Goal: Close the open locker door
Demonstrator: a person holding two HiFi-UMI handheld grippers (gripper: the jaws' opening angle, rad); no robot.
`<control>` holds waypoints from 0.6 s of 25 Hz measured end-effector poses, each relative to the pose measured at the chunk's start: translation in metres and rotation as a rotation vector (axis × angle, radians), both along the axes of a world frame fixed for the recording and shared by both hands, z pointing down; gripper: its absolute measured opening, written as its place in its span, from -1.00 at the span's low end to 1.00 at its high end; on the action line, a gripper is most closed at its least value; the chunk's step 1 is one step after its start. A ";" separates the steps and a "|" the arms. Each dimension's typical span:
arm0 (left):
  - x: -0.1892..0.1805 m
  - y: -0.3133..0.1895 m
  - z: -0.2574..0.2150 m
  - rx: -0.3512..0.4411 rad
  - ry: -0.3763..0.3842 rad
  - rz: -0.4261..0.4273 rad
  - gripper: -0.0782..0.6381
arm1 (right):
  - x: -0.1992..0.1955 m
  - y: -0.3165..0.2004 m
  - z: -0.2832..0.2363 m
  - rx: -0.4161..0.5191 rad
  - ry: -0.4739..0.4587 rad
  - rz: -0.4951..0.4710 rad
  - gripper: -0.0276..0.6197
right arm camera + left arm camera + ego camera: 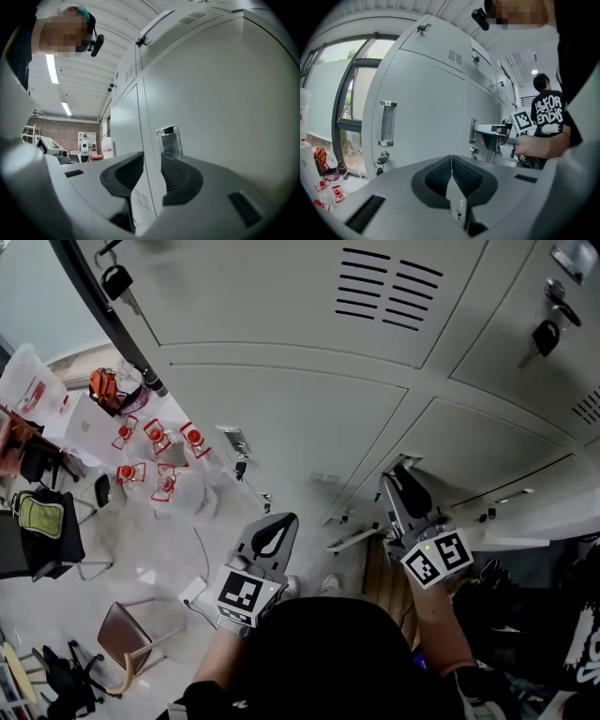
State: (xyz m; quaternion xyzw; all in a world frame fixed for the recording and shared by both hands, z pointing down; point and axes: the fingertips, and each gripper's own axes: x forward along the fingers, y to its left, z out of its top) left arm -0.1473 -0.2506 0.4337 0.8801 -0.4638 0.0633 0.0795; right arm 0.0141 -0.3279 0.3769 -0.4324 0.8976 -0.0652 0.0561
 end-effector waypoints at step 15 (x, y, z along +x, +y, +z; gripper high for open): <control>0.054 -0.006 -0.001 0.007 0.018 0.195 -0.72 | 0.042 0.041 0.013 -0.042 0.008 0.132 -0.52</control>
